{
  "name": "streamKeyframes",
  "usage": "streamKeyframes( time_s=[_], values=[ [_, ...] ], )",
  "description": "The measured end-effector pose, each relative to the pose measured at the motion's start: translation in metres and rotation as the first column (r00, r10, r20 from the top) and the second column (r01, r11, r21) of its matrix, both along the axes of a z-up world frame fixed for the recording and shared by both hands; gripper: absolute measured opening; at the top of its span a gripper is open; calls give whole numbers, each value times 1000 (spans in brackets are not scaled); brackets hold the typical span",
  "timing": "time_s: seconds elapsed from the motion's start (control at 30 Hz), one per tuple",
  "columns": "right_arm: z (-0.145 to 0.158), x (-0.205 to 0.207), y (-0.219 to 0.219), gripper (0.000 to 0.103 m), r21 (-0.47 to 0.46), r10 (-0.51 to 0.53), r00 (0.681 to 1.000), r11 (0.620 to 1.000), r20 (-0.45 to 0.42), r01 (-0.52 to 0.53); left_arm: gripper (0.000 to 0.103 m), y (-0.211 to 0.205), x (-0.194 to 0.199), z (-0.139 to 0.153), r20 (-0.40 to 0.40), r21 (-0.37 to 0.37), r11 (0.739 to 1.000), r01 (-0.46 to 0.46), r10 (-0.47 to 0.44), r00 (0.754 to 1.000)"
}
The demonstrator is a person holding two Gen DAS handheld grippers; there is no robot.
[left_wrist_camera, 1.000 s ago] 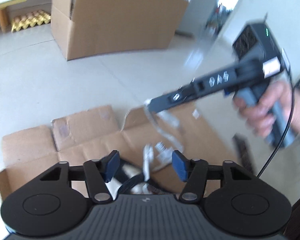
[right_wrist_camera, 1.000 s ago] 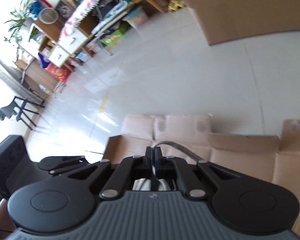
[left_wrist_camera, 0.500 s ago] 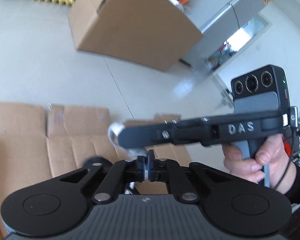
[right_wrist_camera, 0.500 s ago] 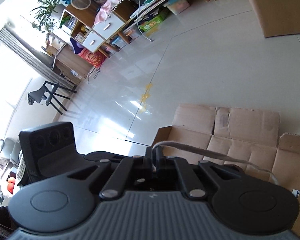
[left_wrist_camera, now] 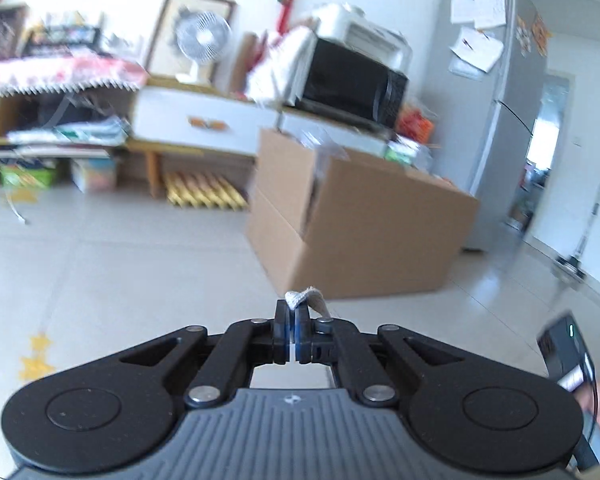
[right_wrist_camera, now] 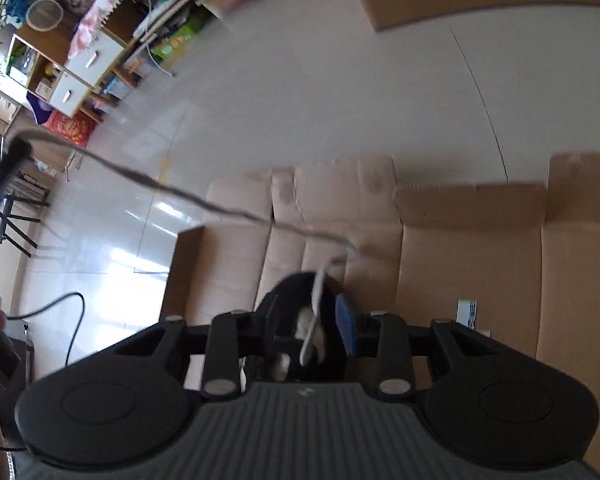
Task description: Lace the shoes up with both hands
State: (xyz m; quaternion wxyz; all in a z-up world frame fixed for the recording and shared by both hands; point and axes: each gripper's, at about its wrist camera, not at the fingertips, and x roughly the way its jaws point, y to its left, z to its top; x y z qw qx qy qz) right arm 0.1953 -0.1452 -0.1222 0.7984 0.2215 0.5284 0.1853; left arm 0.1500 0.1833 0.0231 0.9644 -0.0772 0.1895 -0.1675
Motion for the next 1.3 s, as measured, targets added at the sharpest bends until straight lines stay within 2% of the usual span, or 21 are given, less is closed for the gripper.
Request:
streamKeyframes(
  time_s=[0.07,0.17,0.2,0.23,0.37,0.57,0.6,0.7,0.77,0.83,0.9,1.07,1.2,1.3],
  values=[
    [-18,-2,5,35,4,12,999,1000,-47,-12,1,5,-6,10,19,11,999,-37,37,999],
    [-23,6,24,30,-38,63,998,997,-7,-63,1,10,-13,18,58,48,993,-103,100,993],
    [-23,9,27,5,-57,73,997,996,7,-73,1,11,-16,20,71,63,990,-126,121,990],
    [-23,12,31,2,-75,84,996,994,21,-82,1,13,-18,21,75,75,987,-140,134,988],
    [-21,21,43,2,-129,123,989,985,77,-113,1,23,-24,13,-6,74,989,-132,132,991],
    [-4,2,47,1,-153,160,970,979,183,-133,1,20,-29,-23,-142,67,994,-91,99,985],
    [4,-1,50,1,-168,184,959,974,217,-149,1,18,-30,-28,-156,62,995,-83,92,984],
    [7,2,54,2,-234,229,945,956,235,-174,1,10,-33,-46,-221,35,998,-44,50,974],
    [5,6,53,9,-254,219,950,954,224,-160,1,2,-34,-59,-257,29,999,-18,25,966],
    [7,8,45,30,-282,189,955,952,229,-121,1,-6,-38,-74,-294,25,1000,-4,11,956],
    [11,5,39,30,-300,188,952,948,240,-111,1,-11,-42,-88,-338,1,1000,5,-4,941],
    [12,-14,27,29,-327,230,946,933,227,-149,1,-16,-47,-116,-445,-124,992,-1,-55,894],
    [10,-30,31,24,-315,282,938,925,203,-211,1,-10,-41,-130,-509,-235,970,-65,-66,858],
    [14,-43,29,24,-286,295,938,928,183,-237,1,-9,-40,-137,-544,-263,960,-102,-60,837]
  ],
)
